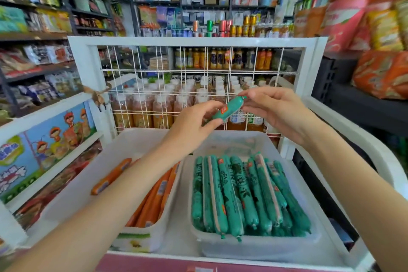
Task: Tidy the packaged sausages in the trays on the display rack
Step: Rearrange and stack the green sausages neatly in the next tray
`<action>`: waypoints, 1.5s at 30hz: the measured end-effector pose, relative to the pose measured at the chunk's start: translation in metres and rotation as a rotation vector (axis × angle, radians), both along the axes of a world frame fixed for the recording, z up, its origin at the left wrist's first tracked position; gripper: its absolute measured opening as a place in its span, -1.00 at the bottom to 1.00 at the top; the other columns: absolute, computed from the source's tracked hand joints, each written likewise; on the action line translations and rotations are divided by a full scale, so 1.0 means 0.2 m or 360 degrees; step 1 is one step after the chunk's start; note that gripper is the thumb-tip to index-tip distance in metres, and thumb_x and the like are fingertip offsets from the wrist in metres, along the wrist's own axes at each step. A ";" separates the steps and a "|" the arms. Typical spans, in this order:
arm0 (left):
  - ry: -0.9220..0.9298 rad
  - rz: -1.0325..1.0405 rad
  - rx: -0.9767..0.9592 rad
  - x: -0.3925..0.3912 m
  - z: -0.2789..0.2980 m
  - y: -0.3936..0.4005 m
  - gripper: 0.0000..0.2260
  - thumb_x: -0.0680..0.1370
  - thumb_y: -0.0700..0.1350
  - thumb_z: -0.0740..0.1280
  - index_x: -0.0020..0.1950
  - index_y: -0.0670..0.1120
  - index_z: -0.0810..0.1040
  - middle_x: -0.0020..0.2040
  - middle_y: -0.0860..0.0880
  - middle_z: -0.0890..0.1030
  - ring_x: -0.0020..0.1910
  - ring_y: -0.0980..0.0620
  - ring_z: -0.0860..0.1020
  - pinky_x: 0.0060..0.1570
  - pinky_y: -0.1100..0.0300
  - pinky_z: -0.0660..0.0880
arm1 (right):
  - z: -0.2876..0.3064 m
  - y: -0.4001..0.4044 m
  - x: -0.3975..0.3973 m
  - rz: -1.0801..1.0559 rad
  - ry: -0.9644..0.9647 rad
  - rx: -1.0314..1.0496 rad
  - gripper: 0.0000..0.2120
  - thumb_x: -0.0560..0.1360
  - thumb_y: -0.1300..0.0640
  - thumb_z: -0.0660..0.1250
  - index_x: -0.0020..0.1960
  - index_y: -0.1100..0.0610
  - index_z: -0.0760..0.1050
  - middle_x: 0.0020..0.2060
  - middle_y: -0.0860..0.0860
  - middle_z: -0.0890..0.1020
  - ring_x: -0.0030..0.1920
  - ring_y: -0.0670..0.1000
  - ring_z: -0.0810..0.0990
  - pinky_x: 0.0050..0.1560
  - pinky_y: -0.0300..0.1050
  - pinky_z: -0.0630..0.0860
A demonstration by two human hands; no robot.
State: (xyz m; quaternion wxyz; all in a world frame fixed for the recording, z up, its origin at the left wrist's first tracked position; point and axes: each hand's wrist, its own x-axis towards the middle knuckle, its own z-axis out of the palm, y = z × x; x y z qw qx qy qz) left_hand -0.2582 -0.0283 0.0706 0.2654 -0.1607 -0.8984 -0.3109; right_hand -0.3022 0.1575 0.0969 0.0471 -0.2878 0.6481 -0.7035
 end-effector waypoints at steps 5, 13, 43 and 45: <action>0.0051 -0.0054 -0.0023 -0.01 -0.01 -0.03 -0.69 0.52 -0.16 0.32 0.26 -0.05 0.48 0.13 0.01 0.59 0.09 0.10 0.54 0.11 0.17 0.47 | 0.01 -0.03 0.01 0.0082 -0.0045 -0.0104 -0.81 0.34 0.25 0.32 -0.08 0.28 0.59 -0.19 0.05 0.69 -0.12 -0.04 0.66 -0.07 -0.30 0.56; 0.0072 -0.0041 0.0015 -0.01 0.00 -0.06 -0.73 0.52 -0.16 0.31 0.22 -0.06 0.51 0.11 0.05 0.59 0.06 0.14 0.54 0.01 0.34 0.44 | 0.00 -0.09 0.00 0.0024 -0.0009 -0.0164 -0.83 0.44 0.40 0.25 -0.12 0.24 0.61 -0.23 0.03 0.69 -0.16 -0.06 0.65 -0.08 -0.29 0.57; -0.0847 -0.0368 0.1923 -0.15 0.10 -0.12 -0.72 0.49 -0.17 0.36 0.20 -0.07 0.49 -0.11 -0.04 0.61 -0.18 0.06 0.61 -0.18 0.27 0.60 | -0.11 -0.18 0.10 -0.0225 0.0917 0.0609 -0.61 0.32 0.23 0.48 0.11 0.07 0.50 -0.16 0.02 0.64 -0.16 -0.11 0.63 -0.02 -0.29 0.56; -0.0846 -0.0377 0.1895 -0.15 0.10 -0.13 -0.74 0.49 -0.16 0.35 0.17 -0.06 0.50 -0.11 -0.05 0.61 -0.19 0.06 0.61 -0.17 0.27 0.60 | -0.11 -0.18 0.09 -0.0203 0.0920 0.0622 -0.63 0.33 0.25 0.46 0.11 0.07 0.51 -0.13 0.01 0.65 -0.12 -0.10 0.64 0.01 -0.28 0.56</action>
